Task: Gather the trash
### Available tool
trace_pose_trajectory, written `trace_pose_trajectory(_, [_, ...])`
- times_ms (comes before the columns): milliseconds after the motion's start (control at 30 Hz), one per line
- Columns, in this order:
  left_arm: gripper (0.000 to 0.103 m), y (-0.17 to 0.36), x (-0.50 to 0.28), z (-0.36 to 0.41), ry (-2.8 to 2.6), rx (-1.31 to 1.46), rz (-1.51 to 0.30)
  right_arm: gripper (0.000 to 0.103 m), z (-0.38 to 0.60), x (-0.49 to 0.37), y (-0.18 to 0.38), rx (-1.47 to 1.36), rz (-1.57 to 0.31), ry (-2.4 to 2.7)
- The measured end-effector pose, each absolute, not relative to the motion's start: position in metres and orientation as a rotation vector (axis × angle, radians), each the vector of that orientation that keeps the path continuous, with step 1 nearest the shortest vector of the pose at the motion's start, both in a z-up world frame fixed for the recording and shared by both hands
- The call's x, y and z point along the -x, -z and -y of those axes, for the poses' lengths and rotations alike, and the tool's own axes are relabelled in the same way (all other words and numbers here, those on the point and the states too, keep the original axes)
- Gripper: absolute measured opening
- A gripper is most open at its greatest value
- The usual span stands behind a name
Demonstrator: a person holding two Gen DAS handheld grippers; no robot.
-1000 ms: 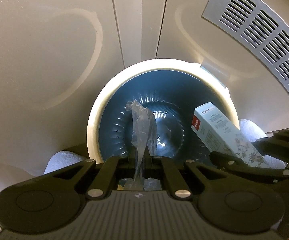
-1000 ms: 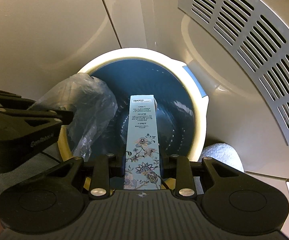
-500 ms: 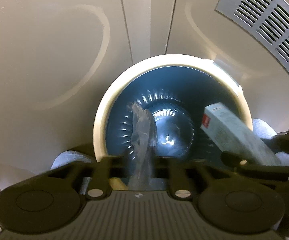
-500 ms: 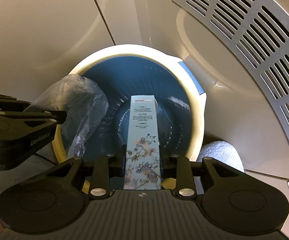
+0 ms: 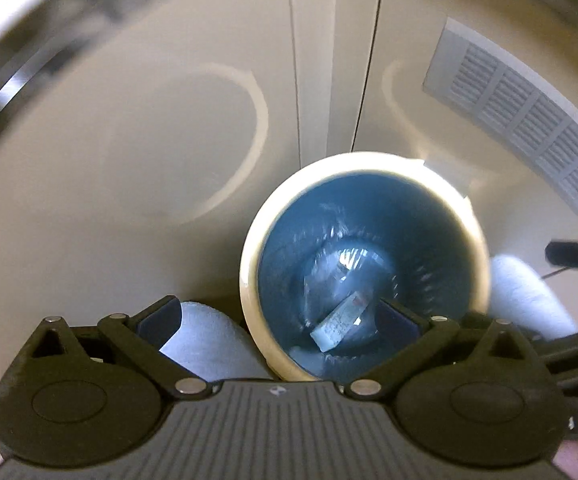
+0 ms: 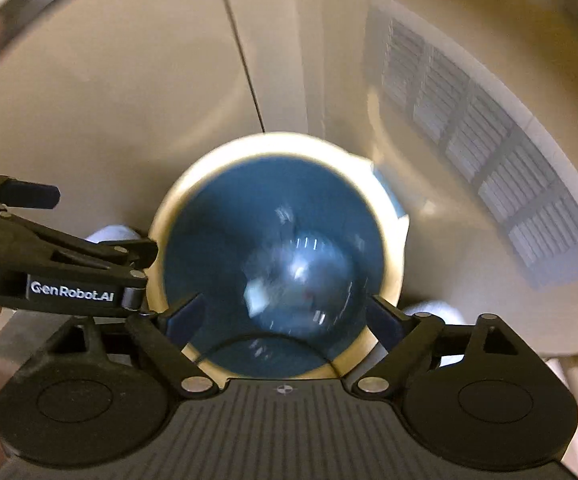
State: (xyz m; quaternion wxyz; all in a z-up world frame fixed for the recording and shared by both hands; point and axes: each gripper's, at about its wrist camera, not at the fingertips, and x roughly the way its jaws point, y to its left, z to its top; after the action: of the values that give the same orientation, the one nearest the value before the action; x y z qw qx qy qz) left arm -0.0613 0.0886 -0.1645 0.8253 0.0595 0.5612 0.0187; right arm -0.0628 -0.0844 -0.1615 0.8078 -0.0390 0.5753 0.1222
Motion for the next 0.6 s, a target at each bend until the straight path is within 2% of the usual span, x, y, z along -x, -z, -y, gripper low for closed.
trace_pose_trajectory(233, [0.103, 0.118, 0.109, -0.096, -0.070, -0.140, -1.050, 0.099, 0.087, 0.112, 0.104, 0.173, -0.911, -0.217])
trace_pose_trajectory(600, [0.103, 0.092, 0.133, -0.090, -0.092, -0.170, -0.960, 0.103, 0.082, 0.149, 0.072, 0.235, -0.766, -0.269])
